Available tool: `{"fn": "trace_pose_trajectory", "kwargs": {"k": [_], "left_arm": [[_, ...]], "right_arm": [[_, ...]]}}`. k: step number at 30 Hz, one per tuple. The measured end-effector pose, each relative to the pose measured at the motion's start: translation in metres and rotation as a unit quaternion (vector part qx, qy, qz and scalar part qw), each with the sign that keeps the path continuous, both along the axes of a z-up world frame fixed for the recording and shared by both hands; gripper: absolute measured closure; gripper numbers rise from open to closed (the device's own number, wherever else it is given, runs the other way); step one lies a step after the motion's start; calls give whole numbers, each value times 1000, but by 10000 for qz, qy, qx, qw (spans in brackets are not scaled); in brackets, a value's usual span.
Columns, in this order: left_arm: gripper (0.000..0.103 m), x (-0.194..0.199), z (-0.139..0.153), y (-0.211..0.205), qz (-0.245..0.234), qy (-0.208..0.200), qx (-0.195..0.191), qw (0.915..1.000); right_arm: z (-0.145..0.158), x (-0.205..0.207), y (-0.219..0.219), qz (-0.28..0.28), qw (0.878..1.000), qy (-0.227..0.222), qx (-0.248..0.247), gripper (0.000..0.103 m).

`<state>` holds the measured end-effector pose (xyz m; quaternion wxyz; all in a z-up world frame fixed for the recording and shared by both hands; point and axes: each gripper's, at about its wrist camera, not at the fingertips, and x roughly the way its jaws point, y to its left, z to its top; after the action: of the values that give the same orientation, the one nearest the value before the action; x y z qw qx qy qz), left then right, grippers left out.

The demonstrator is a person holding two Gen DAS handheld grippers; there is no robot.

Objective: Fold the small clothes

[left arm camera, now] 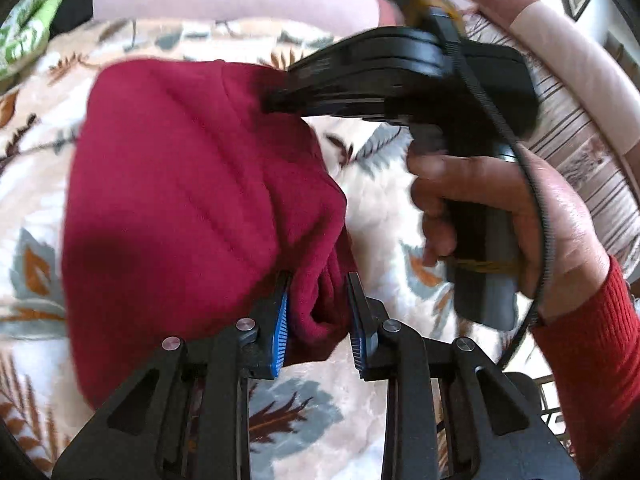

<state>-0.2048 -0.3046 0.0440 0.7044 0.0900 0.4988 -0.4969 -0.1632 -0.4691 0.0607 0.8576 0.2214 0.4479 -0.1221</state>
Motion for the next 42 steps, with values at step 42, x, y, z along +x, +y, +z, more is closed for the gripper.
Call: {"fn": "trace_pose_trajectory", "kwargs": {"k": [42], "left_arm": [[72, 40, 6, 61, 1016, -997, 396, 9890]], "right_arm": [[2, -24, 18, -79, 9977, -464, 484, 94]]}}
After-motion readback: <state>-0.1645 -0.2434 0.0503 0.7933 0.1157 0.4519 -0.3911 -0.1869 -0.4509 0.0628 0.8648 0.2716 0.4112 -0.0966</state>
